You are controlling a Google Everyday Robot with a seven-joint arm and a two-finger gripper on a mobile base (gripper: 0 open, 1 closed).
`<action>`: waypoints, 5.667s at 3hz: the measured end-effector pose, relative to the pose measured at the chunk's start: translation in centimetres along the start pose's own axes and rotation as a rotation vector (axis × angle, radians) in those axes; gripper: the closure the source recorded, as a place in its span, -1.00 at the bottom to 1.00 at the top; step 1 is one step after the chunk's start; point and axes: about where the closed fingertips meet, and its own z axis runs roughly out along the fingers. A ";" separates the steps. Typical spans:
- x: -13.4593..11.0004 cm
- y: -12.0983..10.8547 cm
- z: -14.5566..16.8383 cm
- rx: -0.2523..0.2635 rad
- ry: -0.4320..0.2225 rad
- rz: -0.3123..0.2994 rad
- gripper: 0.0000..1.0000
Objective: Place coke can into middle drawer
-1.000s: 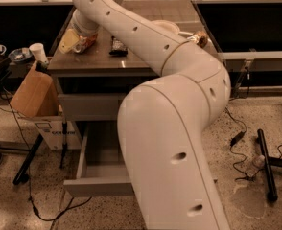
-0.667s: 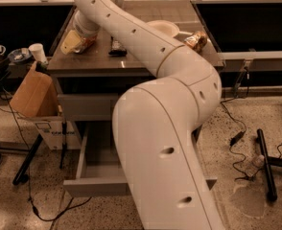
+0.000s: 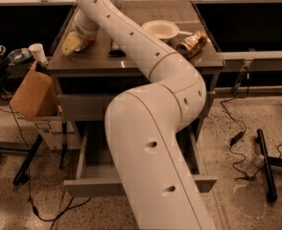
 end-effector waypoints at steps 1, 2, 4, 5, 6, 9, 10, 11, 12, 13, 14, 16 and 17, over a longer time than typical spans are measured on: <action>0.2 -0.9 -1.0 -0.010 -0.021 -0.007 -0.15; 0.6 -2.7 -4.5 0.008 -0.056 0.004 0.31; 3.1 -2.4 -15.7 -0.003 -0.132 0.005 1.00; 5.7 1.1 -20.6 -0.080 -0.177 -0.012 1.00; 8.5 6.0 -24.5 -0.207 -0.199 -0.071 1.00; 17.2 19.4 -26.1 -0.664 -0.112 -0.324 1.00; 17.2 19.4 -26.1 -0.664 -0.113 -0.324 1.00; 17.8 21.0 -23.9 -0.669 -0.128 -0.318 1.00; 21.2 24.0 -18.3 -0.699 -0.102 -0.238 1.00; 25.4 27.4 -12.7 -0.719 -0.071 -0.125 1.00; 30.1 29.2 -7.1 -0.691 -0.055 -0.003 1.00; 36.2 27.9 3.9 -0.609 -0.036 0.275 1.00; 37.7 27.9 8.8 -0.632 0.019 0.387 0.62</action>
Offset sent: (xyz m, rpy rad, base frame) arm -0.0271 -0.0888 0.0708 0.0808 -0.0798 -0.0184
